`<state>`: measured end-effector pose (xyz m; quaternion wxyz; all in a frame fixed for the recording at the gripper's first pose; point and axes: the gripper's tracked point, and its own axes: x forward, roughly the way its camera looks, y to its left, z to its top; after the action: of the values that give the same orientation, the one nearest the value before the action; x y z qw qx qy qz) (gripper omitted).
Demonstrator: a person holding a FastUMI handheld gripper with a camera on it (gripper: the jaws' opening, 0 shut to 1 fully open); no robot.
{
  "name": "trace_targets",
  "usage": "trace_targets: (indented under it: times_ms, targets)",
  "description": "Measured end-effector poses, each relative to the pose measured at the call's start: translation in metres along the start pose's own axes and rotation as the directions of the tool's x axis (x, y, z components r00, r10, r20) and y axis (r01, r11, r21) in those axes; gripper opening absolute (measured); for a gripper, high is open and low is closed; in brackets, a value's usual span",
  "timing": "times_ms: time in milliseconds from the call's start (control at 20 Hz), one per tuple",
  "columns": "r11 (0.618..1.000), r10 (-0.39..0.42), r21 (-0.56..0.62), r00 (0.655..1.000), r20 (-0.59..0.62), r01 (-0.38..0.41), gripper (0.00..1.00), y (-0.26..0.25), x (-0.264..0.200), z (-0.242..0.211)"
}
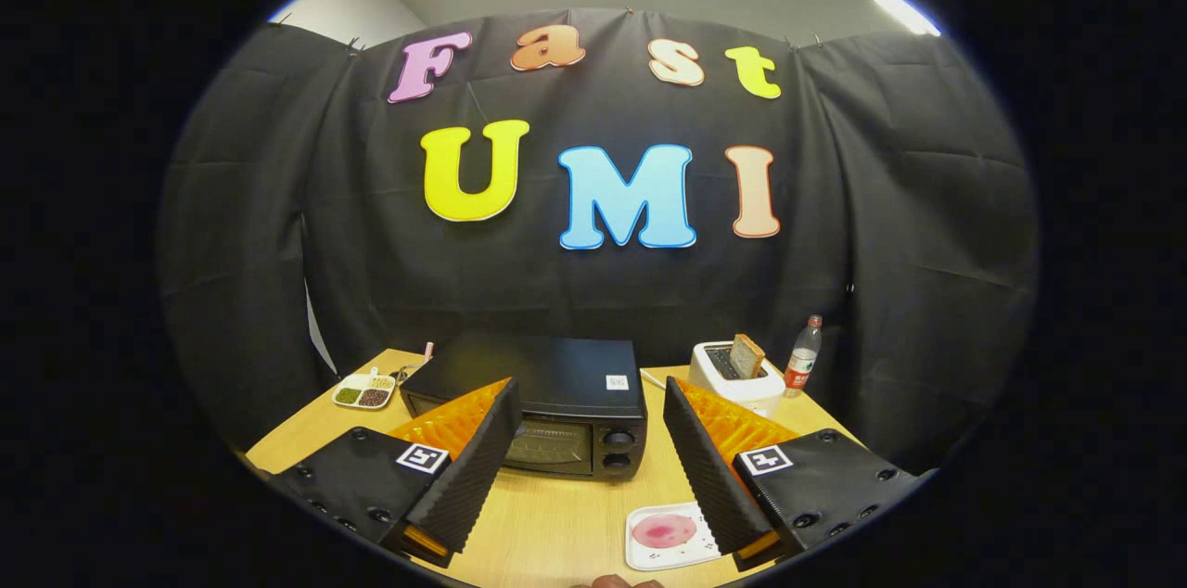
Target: Open the toaster oven, put the food inside, and close the toaster oven door.
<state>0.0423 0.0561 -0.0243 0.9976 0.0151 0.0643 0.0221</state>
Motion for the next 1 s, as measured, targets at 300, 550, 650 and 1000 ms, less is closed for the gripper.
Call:
trace_targets:
  times_ms: [300, 550, 650, 1000]
  targets:
    - [1.0, 0.013, 0.023, 0.998, -0.055, -0.012, 0.98, 0.031, 0.042, -0.009]
    - [0.999, 0.023, 0.033, 0.994, -0.106, -0.02, 0.98, 0.053, 0.077, -0.027]
    - [0.999, 0.018, 0.036, 0.993, -0.121, -0.014, 0.98, 0.058, 0.089, -0.034]
    - [0.998, 0.015, 0.062, 0.981, -0.194, -0.003, 0.97, 0.089, 0.126, -0.068]
